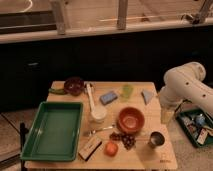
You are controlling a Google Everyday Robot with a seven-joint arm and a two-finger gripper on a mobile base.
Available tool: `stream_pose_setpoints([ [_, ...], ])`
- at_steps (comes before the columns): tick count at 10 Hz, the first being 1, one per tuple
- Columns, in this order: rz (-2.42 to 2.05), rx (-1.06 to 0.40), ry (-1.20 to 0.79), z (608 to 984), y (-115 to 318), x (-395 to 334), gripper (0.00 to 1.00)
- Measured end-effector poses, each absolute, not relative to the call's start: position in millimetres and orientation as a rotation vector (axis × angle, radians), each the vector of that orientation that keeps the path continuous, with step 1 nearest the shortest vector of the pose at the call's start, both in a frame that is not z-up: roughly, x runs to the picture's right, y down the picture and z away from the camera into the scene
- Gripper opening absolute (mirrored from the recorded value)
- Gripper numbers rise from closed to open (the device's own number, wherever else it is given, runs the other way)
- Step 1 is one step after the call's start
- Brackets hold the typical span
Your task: Wipe tray with sponge
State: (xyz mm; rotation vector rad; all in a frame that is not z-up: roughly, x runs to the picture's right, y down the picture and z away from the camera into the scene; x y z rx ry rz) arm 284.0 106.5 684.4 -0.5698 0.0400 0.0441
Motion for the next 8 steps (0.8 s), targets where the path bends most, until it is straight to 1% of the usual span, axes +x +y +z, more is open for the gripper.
stream_pose_setpoints([
  [1,0.041,-0.567,0.043,686,105,282,0.8],
  [2,0.019,-0.561,0.034,698,99,257,0.8],
  [4,0.0,-0.555,0.028,708,93,235,0.8],
  [8,-0.035,-0.56,0.021,728,87,218,0.8],
])
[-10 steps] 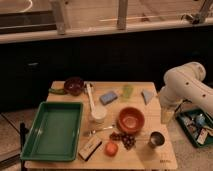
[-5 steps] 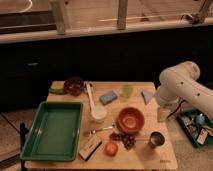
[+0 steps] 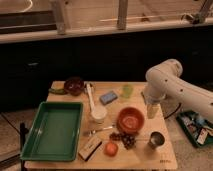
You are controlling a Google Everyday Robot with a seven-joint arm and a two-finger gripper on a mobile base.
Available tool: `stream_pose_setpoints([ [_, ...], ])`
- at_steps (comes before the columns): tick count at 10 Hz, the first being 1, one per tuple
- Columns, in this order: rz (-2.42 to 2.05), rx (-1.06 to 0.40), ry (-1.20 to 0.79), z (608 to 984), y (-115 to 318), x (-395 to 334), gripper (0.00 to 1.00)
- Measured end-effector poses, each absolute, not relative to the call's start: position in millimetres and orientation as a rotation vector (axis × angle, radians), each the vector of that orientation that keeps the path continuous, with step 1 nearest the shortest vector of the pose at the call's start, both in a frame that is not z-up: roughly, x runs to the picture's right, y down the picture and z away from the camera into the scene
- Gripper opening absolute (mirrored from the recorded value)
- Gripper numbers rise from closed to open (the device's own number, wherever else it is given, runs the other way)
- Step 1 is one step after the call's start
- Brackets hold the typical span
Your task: Wipe tray with sponge
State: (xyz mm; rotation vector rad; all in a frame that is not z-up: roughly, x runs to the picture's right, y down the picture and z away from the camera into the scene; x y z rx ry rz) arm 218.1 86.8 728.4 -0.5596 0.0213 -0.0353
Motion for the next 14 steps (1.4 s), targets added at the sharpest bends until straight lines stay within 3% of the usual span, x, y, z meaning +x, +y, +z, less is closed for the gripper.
stream_pose_setpoints([
  [14,-0.139,-0.56,-0.011,810,89,130,0.8],
])
